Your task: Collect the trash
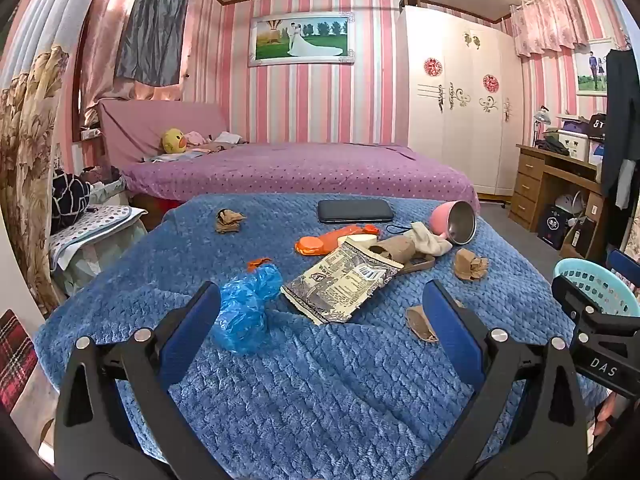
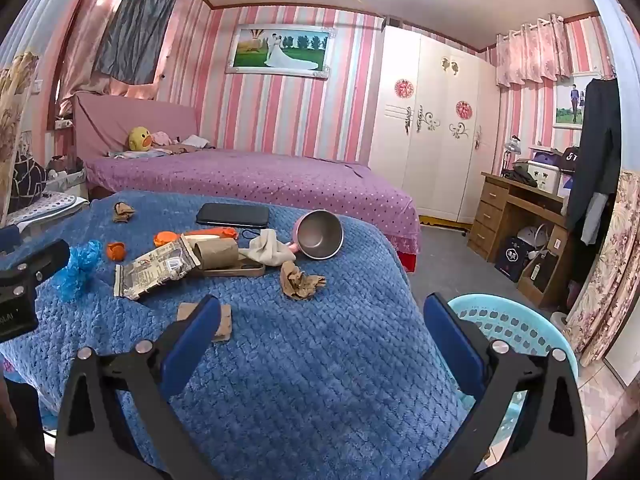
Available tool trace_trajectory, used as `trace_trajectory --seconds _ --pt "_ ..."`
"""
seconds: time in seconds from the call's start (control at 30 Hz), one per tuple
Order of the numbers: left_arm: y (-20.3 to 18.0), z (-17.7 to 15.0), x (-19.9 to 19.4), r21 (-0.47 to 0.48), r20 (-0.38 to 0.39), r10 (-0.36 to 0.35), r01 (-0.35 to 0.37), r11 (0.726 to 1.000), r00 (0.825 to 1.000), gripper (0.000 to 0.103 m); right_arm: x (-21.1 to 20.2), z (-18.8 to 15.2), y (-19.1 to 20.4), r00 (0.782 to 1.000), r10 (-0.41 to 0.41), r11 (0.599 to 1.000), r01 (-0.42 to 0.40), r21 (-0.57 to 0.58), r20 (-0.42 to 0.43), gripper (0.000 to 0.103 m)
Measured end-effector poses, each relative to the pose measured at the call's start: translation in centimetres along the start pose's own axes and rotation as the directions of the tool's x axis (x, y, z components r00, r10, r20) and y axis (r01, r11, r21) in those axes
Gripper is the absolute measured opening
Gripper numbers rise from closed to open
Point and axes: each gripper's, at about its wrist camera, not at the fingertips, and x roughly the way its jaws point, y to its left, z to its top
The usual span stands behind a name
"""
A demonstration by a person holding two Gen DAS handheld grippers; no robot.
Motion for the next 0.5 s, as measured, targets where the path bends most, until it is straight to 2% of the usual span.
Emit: trace_trajectory --seconds 0.5 --pt "0.02 0.01 0.01 0.002 0.001 -0.001 0.001 1.000 1.000 0.098 -0.05 -0.11 -0.17 1.000 -0.009 1.000 0.009 -0.007 0.003 0.099"
